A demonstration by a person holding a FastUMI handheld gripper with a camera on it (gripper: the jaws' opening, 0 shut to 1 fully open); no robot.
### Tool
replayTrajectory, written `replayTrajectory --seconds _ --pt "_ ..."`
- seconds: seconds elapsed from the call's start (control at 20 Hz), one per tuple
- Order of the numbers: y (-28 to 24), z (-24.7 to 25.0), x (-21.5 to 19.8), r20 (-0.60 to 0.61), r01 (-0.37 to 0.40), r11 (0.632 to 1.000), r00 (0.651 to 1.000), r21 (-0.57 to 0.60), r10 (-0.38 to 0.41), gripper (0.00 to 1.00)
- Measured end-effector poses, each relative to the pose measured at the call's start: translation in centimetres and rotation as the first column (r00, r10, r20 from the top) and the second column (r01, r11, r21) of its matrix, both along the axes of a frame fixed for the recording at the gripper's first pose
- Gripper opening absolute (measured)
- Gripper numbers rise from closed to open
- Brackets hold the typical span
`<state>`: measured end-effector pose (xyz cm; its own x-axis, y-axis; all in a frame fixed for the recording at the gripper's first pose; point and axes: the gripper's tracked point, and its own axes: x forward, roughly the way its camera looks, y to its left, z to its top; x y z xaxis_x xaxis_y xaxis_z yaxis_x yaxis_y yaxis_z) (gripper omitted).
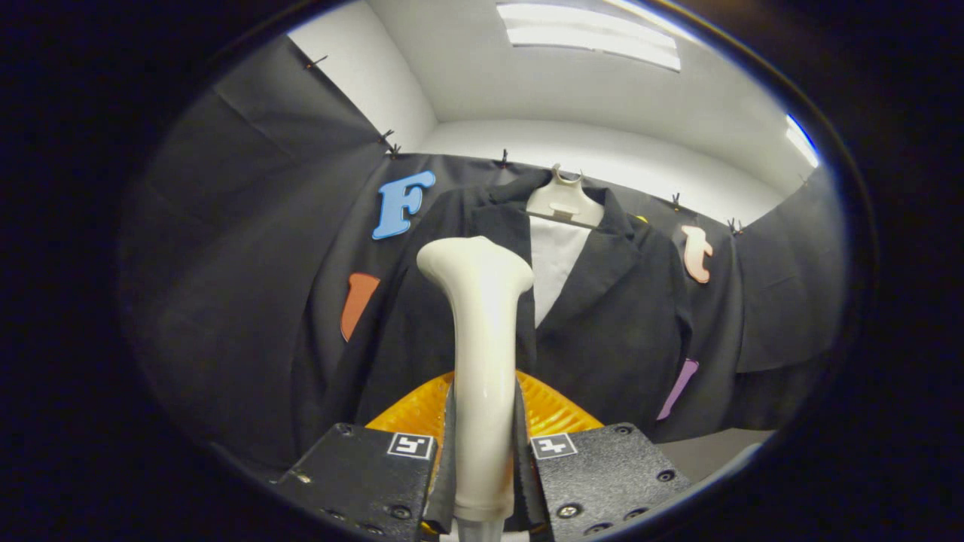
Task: Iron the clothes twice with a garment steamer, once on the left side and once on the right side.
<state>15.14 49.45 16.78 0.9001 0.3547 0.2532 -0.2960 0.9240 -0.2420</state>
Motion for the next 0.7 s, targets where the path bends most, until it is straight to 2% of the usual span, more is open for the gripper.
replayTrajectory --seconds 0.7 --pt "-1.7 -9.7 -2.7 -0.156 -0.009 0.995 0.988 -0.102 -0.007 0.34"
